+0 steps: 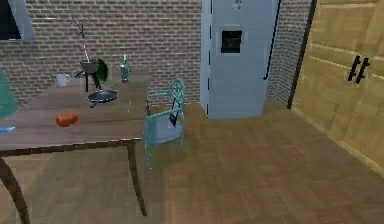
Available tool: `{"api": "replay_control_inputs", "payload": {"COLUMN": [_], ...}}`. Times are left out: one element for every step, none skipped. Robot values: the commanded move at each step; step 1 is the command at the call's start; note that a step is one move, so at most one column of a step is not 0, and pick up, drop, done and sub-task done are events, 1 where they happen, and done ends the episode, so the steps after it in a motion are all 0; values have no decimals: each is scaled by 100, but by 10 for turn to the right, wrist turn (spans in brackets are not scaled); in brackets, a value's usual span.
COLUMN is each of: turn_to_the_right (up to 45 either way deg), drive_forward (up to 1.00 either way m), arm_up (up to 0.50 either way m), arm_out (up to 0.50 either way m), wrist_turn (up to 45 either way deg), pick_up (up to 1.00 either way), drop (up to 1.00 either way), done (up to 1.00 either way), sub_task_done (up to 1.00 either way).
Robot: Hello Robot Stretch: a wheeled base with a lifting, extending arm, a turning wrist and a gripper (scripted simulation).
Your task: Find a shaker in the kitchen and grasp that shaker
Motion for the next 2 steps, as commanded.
{"api": "replay_control_inputs", "payload": {"turn_to_the_right": [-450,-60], "drive_forward": [0,0], "arm_up": [0,0], "arm_out": [0,0], "wrist_turn": [0,0], "pick_up": [0,0], "drop": [0,0], "done": [0,0], "sub_task_done": [0,0]}}
